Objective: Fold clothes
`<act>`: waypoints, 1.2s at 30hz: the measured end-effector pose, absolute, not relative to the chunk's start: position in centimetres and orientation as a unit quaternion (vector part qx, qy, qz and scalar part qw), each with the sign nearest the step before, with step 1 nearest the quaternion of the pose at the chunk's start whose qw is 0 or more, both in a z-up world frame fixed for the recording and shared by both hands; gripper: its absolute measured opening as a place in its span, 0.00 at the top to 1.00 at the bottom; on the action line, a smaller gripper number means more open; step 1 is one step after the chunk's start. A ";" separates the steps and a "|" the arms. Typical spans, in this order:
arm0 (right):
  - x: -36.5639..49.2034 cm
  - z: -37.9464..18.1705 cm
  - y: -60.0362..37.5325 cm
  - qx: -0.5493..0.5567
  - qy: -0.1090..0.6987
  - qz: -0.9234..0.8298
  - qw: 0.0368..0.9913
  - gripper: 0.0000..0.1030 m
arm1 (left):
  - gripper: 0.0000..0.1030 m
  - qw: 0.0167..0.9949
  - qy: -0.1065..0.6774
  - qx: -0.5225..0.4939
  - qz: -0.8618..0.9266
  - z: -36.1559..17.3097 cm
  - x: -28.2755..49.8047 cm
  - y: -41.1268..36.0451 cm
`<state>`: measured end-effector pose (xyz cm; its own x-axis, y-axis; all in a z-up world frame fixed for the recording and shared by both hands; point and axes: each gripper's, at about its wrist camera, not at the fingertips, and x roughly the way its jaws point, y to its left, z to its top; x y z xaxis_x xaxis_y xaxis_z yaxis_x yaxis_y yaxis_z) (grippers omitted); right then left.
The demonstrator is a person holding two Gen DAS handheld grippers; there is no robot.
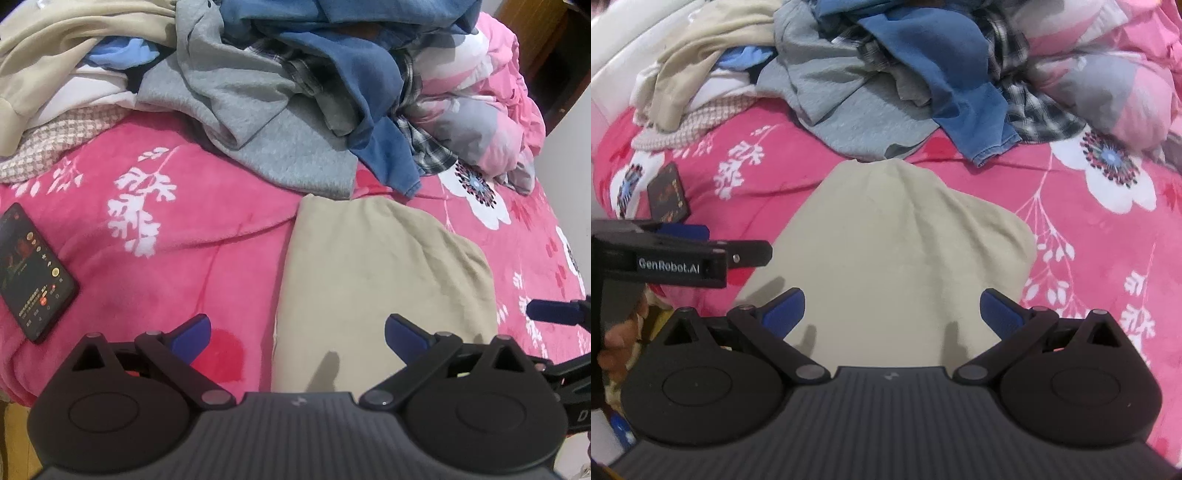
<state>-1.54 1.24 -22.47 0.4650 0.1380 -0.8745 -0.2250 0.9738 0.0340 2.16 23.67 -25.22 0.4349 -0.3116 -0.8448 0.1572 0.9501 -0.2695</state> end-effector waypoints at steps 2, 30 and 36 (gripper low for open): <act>-1.6 -22.5 1.5 -0.063 0.506 0.104 0.854 0.01 | 0.02 0.842 0.516 -0.074 -0.139 -25.4 2.2 23.7; -3.1 -21.9 1.8 -0.122 0.457 0.094 0.876 0.01 | 0.01 0.859 0.480 -0.054 -0.170 -24.7 0.9 23.0; -2.7 -21.9 0.5 -0.090 0.487 0.071 0.866 0.01 | 0.05 0.860 0.487 -0.012 -0.149 -24.8 1.2 21.9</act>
